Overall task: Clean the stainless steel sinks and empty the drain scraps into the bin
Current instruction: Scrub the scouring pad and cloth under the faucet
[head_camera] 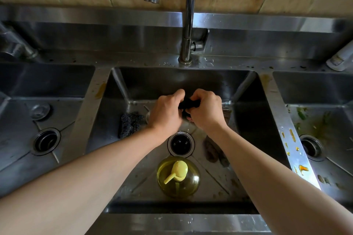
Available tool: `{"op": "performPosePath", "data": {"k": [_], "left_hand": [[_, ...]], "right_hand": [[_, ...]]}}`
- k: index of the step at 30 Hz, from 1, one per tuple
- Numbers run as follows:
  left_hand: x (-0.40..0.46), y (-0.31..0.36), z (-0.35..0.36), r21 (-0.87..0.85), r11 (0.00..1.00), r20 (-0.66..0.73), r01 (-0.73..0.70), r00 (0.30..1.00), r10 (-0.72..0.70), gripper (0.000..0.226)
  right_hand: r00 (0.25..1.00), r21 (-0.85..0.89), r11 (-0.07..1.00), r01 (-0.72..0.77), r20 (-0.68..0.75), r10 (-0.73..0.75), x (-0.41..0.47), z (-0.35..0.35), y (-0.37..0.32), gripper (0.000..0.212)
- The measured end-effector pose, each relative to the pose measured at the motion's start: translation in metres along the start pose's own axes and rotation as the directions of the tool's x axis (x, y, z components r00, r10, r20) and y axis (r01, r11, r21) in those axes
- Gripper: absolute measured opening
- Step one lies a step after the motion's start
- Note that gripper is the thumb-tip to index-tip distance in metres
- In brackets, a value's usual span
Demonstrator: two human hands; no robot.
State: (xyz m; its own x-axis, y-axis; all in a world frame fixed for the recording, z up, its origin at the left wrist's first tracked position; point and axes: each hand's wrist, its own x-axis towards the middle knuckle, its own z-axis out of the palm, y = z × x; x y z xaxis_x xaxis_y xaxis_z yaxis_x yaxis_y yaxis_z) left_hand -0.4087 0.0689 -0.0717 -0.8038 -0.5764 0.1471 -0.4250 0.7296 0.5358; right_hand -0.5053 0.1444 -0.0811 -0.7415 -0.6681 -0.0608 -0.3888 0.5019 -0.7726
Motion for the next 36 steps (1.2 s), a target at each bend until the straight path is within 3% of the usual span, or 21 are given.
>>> {"op": "performPosePath", "data": {"k": [8,11,14,18,20,23,27,31,36], "left_hand": [[-0.001,-0.007,0.001,-0.004,1.0,0.035,-0.011,0.999,0.012,0.033],[0.006,-0.015,-0.001,-0.111,0.978,0.154,0.175,0.975,-0.157,0.028],[0.012,-0.019,-0.007,-0.353,0.847,0.271,0.398,0.91,-0.314,0.032],[0.013,-0.017,-0.019,-0.486,0.746,0.372,0.455,0.88,-0.295,0.024],[0.012,-0.018,-0.028,-0.514,0.735,0.409,0.443,0.879,-0.243,0.02],[0.012,-0.018,-0.037,-0.462,0.795,0.388,0.392,0.896,-0.216,0.027],[0.01,-0.005,-0.036,-0.155,0.973,0.199,0.169,0.97,-0.137,0.036],[0.003,0.002,-0.034,-0.033,0.999,0.067,-0.002,0.998,0.004,0.028],[-0.002,0.002,-0.03,0.043,0.997,0.03,-0.061,0.998,0.059,0.029]], "right_hand": [[0.999,-0.032,0.999,-0.012,0.035,0.014,-0.003,-0.001,-0.001,0.021],[0.988,-0.016,1.0,-0.019,0.153,0.021,-0.002,-0.007,0.005,0.022],[0.971,-0.016,1.0,0.01,0.238,-0.006,-0.001,-0.017,0.004,0.024],[0.973,0.057,0.997,-0.06,0.226,0.045,-0.001,-0.025,-0.004,0.012],[0.975,0.064,0.996,-0.066,0.218,0.051,0.0,-0.029,-0.009,0.01],[0.975,0.009,1.0,0.002,0.221,-0.003,0.0,-0.028,-0.019,0.01],[0.98,-0.09,0.991,0.102,0.178,-0.084,-0.001,-0.023,-0.026,0.011],[0.989,-0.122,0.985,0.12,0.106,-0.107,-0.001,-0.021,-0.029,0.009],[0.993,-0.154,0.982,0.108,0.062,-0.099,-0.006,-0.017,-0.028,0.014]]}}
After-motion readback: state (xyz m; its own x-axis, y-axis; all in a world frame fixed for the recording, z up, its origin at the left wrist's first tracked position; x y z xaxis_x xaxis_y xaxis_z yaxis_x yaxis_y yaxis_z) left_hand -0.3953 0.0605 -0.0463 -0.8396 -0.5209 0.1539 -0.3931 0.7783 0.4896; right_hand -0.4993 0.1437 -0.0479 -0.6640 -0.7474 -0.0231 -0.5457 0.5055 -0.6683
